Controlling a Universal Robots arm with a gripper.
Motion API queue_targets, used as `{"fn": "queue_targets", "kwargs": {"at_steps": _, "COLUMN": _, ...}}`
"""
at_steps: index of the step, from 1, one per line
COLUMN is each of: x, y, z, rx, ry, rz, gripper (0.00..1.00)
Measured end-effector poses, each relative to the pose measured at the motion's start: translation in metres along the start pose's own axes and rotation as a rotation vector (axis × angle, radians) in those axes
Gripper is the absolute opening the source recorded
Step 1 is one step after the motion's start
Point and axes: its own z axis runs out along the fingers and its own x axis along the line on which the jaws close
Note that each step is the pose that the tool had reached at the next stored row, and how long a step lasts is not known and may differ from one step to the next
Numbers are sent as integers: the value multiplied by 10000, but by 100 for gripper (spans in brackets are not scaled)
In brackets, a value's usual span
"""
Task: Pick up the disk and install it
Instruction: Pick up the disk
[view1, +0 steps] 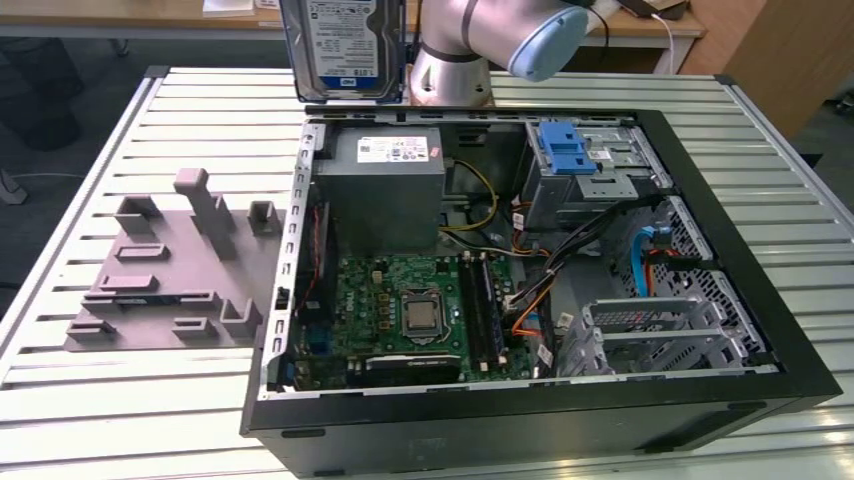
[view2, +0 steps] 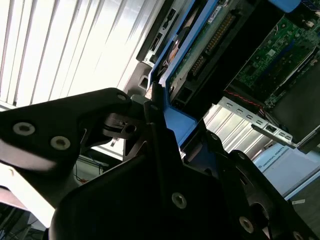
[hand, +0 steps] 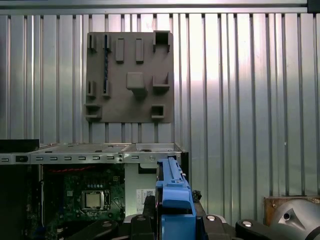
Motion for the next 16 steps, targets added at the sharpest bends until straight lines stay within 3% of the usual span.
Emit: {"fn": "queue_targets", "kwargs": {"at_steps": 16, "x": 1, "y": 21, "z": 0, "rx": 0, "ry": 0, "rz": 0, "gripper": 36}}
